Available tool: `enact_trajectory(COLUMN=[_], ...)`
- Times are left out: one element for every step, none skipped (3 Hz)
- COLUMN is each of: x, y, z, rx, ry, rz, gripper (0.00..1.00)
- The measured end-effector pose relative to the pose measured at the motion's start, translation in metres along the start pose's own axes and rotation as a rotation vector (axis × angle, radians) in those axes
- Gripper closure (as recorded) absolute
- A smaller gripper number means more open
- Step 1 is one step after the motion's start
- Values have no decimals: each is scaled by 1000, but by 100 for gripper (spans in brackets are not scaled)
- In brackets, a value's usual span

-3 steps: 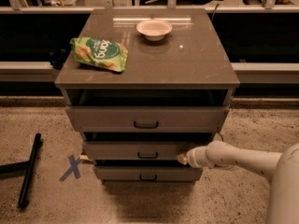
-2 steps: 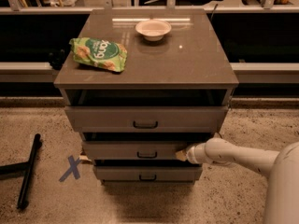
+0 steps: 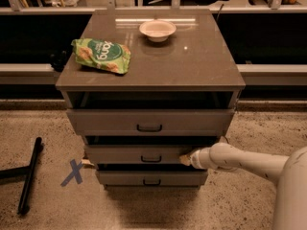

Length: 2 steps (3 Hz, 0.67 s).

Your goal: Close middle drawer

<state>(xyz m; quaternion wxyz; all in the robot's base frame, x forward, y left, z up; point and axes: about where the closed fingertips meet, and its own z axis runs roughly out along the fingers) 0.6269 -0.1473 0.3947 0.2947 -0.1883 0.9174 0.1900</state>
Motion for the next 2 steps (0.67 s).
enact_trajectory(x=[18,48], y=[-5,-12], z=[-21,-63], rx=[-14,-57], ry=[-21,-61], rz=[24,52], gripper=[100,100])
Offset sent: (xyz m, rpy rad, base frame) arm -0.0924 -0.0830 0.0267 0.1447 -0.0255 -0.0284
